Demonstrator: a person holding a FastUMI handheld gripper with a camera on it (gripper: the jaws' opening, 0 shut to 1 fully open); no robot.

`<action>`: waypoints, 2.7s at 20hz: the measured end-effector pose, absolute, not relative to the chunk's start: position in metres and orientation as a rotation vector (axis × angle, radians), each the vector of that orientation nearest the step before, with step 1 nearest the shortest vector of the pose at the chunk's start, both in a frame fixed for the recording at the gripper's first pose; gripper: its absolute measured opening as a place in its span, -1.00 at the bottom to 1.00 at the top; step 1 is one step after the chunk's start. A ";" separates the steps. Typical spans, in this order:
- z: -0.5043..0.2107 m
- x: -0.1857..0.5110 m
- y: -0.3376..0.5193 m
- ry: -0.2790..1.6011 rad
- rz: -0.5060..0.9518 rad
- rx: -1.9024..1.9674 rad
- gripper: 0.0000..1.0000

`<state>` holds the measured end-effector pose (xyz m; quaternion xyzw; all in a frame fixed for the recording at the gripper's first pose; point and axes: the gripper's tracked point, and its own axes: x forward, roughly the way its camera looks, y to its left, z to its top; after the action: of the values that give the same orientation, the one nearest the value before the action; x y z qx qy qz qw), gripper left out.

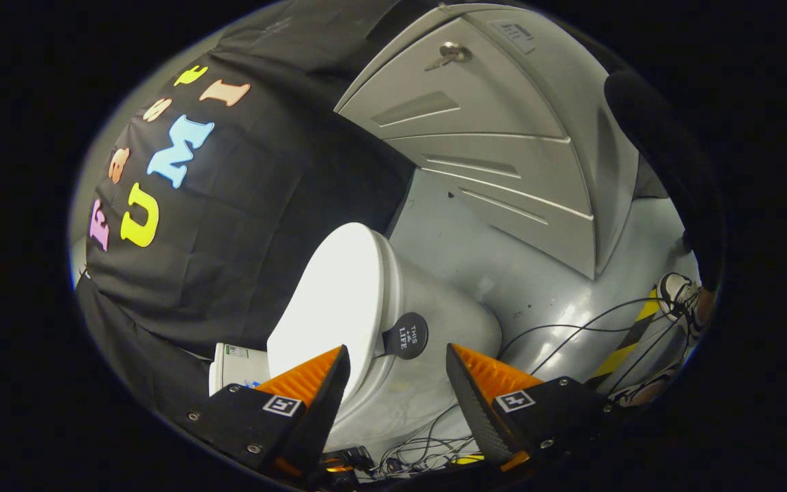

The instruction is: Open the toilet lid.

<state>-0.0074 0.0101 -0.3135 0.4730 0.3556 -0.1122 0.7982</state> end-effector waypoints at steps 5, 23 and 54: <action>-0.327 -0.001 0.007 0.765 -0.233 1.073 0.67; -0.346 0.015 0.004 0.744 -0.258 1.159 -0.52; -0.260 0.029 0.019 0.808 -0.299 0.724 -0.99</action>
<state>0.0286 0.0186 -0.2596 0.3434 0.3828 -0.1417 0.8458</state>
